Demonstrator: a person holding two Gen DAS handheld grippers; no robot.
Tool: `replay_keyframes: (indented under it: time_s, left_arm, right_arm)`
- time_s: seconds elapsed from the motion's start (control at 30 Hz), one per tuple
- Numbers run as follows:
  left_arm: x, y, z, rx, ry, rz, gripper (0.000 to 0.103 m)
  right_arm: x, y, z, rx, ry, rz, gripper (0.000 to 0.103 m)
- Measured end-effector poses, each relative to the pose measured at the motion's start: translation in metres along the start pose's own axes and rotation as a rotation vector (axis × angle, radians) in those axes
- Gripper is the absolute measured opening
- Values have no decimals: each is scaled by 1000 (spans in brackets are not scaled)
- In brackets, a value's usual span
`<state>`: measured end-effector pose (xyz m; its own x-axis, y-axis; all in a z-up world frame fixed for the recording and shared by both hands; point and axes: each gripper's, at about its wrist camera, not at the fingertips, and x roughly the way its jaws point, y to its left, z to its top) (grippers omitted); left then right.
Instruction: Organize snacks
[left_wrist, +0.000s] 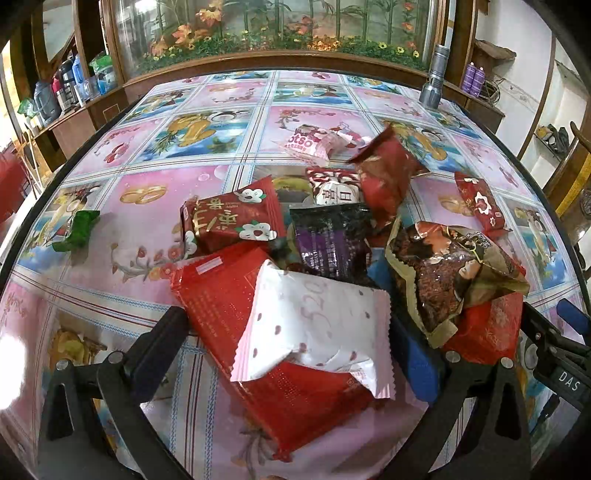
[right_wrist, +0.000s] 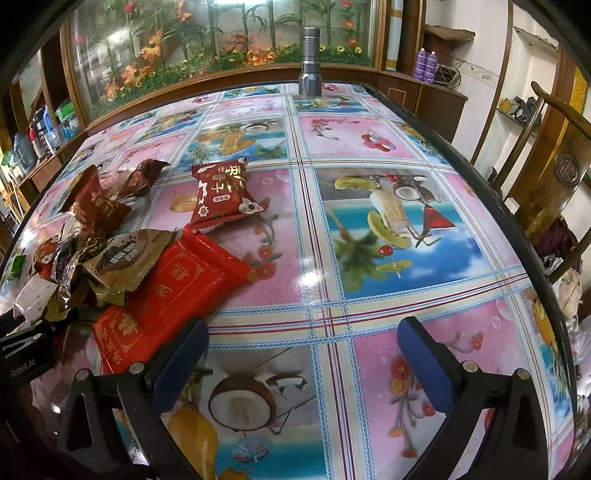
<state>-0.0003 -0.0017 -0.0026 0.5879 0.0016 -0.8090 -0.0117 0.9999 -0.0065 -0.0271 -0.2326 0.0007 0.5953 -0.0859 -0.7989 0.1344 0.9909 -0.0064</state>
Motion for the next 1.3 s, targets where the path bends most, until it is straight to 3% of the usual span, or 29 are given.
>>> replay_keyframes:
  time_s: [1.3]
  left_arm:
    - [2,1,0,-5,2,5,103]
  right_arm:
    - [0,0,0,1,2,1,103]
